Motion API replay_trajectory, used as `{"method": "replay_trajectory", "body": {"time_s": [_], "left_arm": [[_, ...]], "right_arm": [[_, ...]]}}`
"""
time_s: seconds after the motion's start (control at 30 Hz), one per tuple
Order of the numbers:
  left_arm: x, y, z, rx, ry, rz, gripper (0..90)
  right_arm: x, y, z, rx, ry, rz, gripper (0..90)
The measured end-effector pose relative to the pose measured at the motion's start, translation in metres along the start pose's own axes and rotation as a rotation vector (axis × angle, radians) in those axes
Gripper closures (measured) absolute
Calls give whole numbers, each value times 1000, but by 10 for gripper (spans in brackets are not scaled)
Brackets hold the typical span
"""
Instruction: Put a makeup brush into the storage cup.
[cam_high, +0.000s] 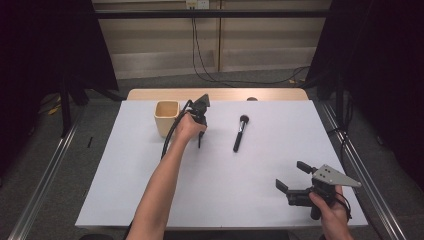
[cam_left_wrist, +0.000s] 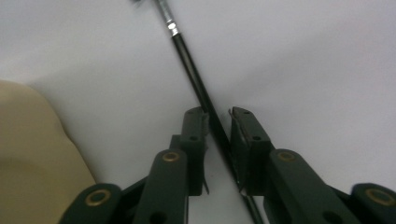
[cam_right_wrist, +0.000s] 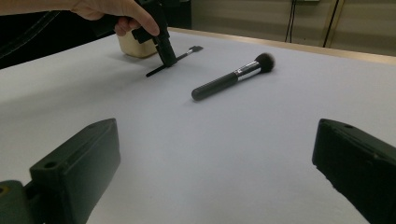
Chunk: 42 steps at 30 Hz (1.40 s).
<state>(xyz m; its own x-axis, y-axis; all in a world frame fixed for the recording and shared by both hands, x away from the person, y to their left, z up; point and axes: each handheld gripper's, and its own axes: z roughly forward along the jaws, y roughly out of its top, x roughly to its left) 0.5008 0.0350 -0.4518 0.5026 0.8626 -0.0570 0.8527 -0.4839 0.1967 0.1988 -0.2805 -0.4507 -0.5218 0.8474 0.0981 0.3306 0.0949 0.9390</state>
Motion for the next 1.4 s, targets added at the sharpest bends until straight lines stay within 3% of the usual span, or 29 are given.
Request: {"method": "replay_trajectory", "body": {"time_s": [0.23,0.53,0.63,0.8,0.93,1.07,1.4], "left_arm": [[1,-1,0,3,3,14,855],[1,-2,-1,28,-7,58,858],[2,-5,-2,7,-8,85,859],[7,-9,-3,-19,-41,75,859],[7,-11,-6,-56,-43,62,859],[4,-11,-15,-104,-79,65,859],[10,-23,-34,-224,-108,71,859]], "right_arm": [[1,0,0,3,3,-5,5],[2,-1,0,7,1,-7,5],[1,-1,-1,6,-2,-2,5],[1,-1,1,6,-3,1,5],[0,0,2,6,-1,-2,5],[0,0,2,5,-2,-2,6],[0,0,1,4,-5,0,6]]}}
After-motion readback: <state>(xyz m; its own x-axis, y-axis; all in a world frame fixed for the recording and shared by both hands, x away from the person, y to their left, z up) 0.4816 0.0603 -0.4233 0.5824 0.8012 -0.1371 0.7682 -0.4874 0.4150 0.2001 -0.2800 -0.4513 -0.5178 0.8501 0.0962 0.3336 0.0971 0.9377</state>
